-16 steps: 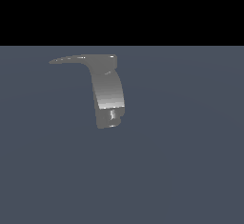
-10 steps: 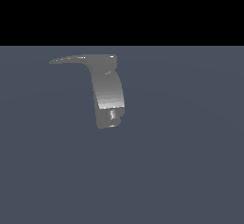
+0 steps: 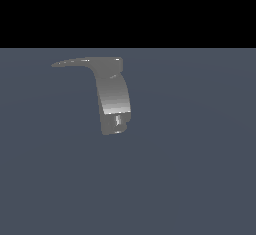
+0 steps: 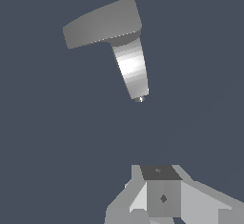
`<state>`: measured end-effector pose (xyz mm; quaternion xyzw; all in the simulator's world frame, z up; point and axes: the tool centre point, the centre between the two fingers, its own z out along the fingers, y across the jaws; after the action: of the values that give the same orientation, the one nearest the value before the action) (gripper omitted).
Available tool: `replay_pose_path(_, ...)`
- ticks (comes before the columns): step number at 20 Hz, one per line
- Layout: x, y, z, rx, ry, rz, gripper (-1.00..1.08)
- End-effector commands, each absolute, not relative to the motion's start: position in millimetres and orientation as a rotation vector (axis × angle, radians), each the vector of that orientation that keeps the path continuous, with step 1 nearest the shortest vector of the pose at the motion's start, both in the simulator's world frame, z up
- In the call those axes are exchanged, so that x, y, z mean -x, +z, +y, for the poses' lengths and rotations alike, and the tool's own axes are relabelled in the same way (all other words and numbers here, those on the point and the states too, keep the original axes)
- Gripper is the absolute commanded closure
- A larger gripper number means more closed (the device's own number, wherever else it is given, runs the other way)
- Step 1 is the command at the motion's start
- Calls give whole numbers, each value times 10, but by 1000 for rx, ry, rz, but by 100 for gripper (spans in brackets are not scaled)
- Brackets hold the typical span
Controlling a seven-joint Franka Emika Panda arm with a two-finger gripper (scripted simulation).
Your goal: Turn on the faucet by rotating a designated handle.
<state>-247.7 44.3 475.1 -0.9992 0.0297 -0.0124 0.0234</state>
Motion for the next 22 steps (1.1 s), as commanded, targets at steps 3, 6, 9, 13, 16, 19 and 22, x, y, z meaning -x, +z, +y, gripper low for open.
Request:
replay_pose_path(3,2406,4638,611,3089,-36,201,108)
replay_pose_path(6,2336,4545,747,3083,-34,292,108)
replay_pose_path(9,2256,4449,884,3074,-32,386,108)
replay_pose_path(13,2136,4319,1059,3057,-30,510,108)
replay_pose_path(16,2036,4222,1185,3042,-28,603,108)
replay_pose_path(19,1928,4125,1304,3023,-26,695,108)
replay_pose_path(22,1814,4028,1416,3001,-24,786,108)
